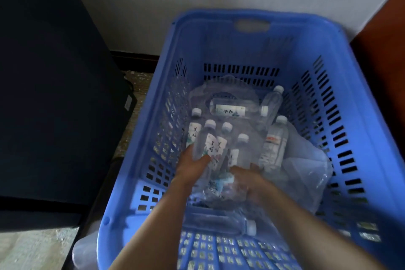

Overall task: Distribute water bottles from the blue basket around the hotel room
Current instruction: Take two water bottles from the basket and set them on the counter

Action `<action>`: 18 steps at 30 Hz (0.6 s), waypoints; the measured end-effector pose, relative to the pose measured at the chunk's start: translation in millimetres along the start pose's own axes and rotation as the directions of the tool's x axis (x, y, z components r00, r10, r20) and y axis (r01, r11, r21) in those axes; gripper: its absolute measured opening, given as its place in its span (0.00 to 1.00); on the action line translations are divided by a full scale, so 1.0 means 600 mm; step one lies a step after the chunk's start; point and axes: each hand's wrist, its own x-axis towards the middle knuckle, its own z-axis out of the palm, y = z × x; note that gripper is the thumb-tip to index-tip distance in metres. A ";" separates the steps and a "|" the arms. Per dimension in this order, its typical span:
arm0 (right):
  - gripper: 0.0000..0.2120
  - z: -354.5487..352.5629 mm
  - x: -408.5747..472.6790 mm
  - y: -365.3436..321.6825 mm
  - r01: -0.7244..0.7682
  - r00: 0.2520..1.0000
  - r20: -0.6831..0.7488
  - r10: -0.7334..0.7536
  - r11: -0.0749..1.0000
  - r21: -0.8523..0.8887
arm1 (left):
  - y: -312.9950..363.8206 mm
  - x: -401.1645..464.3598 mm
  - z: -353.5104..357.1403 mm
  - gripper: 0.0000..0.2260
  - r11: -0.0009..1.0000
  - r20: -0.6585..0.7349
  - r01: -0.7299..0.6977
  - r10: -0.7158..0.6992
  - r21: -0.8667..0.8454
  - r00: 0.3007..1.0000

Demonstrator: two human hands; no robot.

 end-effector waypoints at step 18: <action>0.30 -0.052 -0.573 -0.332 0.181 0.922 0.307 -0.235 0.964 0.193 | 0.432 -0.362 -0.095 0.24 0.949 0.388 -0.073 0.194 -0.305 0.901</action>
